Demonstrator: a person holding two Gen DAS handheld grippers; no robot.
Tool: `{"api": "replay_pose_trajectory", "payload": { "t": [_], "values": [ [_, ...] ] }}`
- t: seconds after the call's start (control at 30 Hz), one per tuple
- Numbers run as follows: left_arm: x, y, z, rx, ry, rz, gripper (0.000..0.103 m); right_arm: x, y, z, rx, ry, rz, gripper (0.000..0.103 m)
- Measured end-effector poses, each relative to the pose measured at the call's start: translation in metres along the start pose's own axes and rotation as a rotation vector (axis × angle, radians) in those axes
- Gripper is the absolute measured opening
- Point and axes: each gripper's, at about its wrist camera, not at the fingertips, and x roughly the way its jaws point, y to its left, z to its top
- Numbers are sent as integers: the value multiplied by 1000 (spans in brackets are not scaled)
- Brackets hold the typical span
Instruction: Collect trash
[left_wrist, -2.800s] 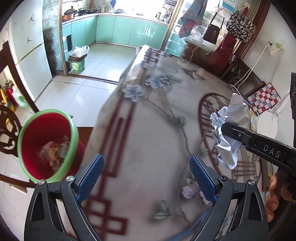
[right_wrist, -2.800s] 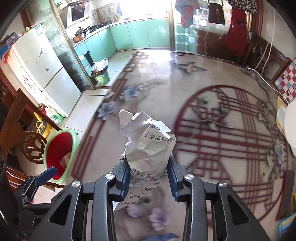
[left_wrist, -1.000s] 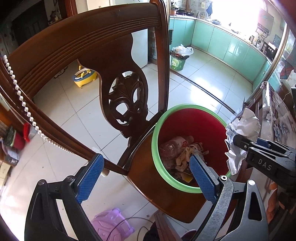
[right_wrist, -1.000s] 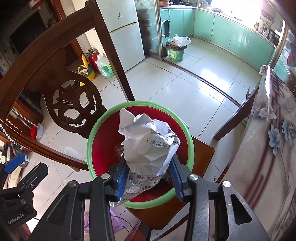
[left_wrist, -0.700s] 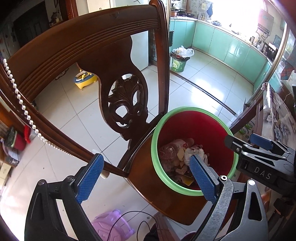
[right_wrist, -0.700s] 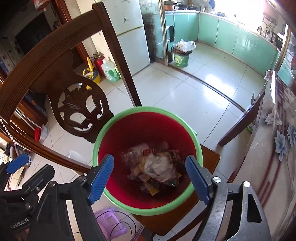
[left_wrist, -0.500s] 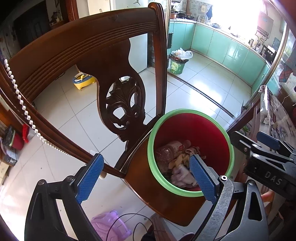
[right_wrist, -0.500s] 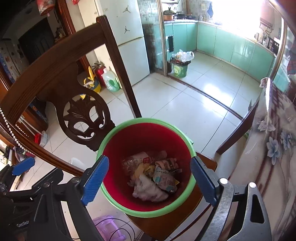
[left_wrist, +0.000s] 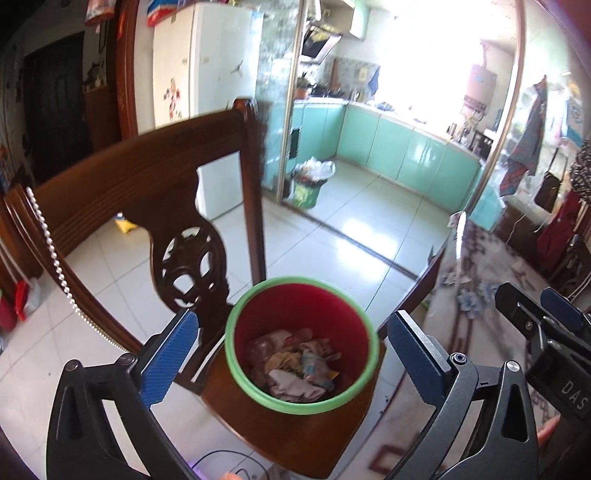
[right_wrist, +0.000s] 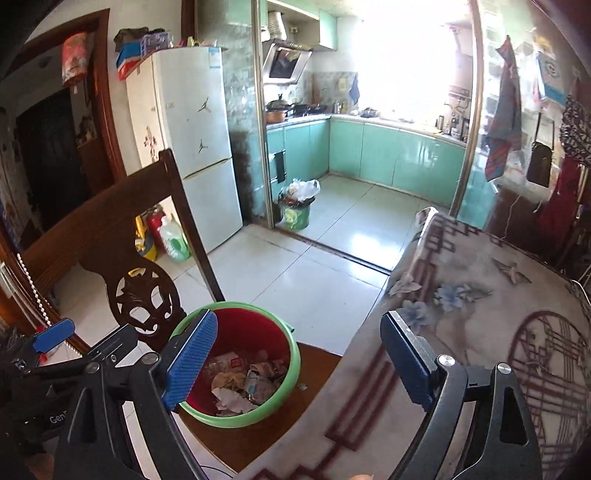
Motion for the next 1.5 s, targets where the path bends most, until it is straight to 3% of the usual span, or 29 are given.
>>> {"api": "replay_pose_trajectory", "payload": {
  "t": [0.27,0.37,0.47,0.57,0.67,0.8,1.23,1.5],
  "values": [
    [-97,-51,-17,31,-182,-61,103,-128,-62,-10,84,-187,-116,91],
    [-128,-71,-22,71,-215,-33,103,-170,-79,-15,89,-217,-166,101],
    [-150,-92,-28,123,-243,12,103,-211,-91,-21,78,-276,-208,101],
    [-169,-109,-37,154,-288,58,103,-245,-98,-26,57,-292,-230,101],
    [-189,-115,-44,115,-304,-5,103,-271,-103,-29,58,-284,-221,102],
    [-207,-126,-43,84,-297,-75,103,-298,-114,-31,77,-285,-220,102],
    [-235,-147,-53,148,-319,-50,103,-337,-139,-32,97,-282,-225,102],
    [-240,-150,-55,131,-309,-46,103,-349,-143,-32,92,-295,-218,102]
  ]
}}
